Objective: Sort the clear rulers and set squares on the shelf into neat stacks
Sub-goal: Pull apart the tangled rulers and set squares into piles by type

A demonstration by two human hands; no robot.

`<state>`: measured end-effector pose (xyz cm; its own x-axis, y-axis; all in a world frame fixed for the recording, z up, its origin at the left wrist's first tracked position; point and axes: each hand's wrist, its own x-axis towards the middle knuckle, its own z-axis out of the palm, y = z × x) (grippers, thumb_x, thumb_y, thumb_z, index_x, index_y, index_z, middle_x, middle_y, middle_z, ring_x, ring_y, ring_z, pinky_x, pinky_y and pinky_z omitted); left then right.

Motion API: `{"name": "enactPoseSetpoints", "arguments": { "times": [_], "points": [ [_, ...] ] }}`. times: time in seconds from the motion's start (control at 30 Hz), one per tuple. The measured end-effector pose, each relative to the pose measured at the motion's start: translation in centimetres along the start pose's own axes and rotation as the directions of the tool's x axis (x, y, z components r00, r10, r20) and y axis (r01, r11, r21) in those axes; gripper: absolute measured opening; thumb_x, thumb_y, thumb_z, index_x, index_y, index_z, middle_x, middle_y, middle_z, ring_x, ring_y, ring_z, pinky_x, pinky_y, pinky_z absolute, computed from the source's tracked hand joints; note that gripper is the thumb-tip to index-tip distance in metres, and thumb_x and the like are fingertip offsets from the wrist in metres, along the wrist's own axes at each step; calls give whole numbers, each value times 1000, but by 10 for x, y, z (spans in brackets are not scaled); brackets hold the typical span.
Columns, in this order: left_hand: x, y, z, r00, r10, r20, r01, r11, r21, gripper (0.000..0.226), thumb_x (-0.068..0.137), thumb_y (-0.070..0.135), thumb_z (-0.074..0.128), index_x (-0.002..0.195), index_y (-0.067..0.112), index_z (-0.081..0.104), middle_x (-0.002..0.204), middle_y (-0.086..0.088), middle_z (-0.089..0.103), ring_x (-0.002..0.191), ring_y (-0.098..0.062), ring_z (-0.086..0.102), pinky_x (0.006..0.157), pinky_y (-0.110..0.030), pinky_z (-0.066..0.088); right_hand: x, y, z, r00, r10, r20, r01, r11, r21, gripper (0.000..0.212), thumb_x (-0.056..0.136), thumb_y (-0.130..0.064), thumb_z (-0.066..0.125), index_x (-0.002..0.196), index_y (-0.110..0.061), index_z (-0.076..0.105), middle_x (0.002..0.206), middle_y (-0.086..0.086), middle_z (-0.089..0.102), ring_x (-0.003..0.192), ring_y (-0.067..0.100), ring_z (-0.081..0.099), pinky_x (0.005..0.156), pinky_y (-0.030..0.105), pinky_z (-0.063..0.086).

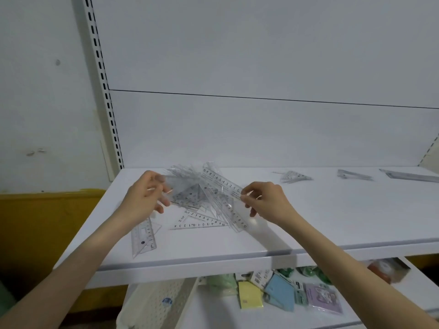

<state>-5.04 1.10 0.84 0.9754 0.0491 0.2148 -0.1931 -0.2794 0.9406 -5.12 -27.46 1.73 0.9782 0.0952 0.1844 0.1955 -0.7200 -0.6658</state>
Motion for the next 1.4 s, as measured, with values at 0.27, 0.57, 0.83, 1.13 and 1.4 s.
{"name": "enactPoseSetpoints", "arguments": {
  "times": [0.27, 0.57, 0.83, 1.13, 1.4],
  "points": [
    [-2, 17, 26, 995, 35, 98, -40, 998, 52, 31, 93, -8, 43, 114, 16, 48, 89, -11, 65, 57, -21, 60, 56, -37, 44, -26, 24, -19, 993, 102, -63, -101, 995, 18, 31, 72, -14, 75, 101, -19, 66, 68, -6, 68, 52, 6, 63, 72, 39, 58],
    [10, 46, 132, 983, 55, 176, -55, 998, -2, 32, 92, -4, 47, 97, 27, 53, 81, -6, 65, 49, -15, 59, 49, -29, 41, -59, 93, -94, 972, 134, -192, -144, 989, -41, 26, 72, -20, 75, 97, -26, 70, 71, -13, 66, 71, 7, 59, 79, 34, 53],
    [-7, 93, 302, 942, 83, 325, -57, 994, -90, 31, 90, -6, 47, 103, 20, 56, 80, -12, 69, 62, -22, 62, 55, -32, 47, -113, 195, -207, 965, 122, -234, -139, 989, -57, 35, 75, -18, 77, 107, -20, 63, 77, -10, 69, 71, 6, 60, 69, 21, 50],
    [-19, 126, 445, 933, 37, 358, 29, 984, -177, 26, 91, -7, 51, 107, 13, 56, 90, -14, 68, 61, -18, 64, 56, -31, 51, -124, 303, -300, 972, 95, -217, -125, 984, -127, 37, 76, -31, 79, 110, -25, 66, 87, -16, 65, 78, 5, 62, 77, 28, 56],
    [6, 128, 500, 941, -1, 339, 81, 972, -222, 26, 91, -9, 49, 108, 9, 56, 93, -14, 68, 72, -28, 70, 63, -33, 57, -86, 359, -326, 984, 50, -173, -71, 990, -118, 38, 80, -30, 75, 117, -25, 66, 93, -16, 67, 83, 0, 61, 78, 19, 50]
  ]
}}
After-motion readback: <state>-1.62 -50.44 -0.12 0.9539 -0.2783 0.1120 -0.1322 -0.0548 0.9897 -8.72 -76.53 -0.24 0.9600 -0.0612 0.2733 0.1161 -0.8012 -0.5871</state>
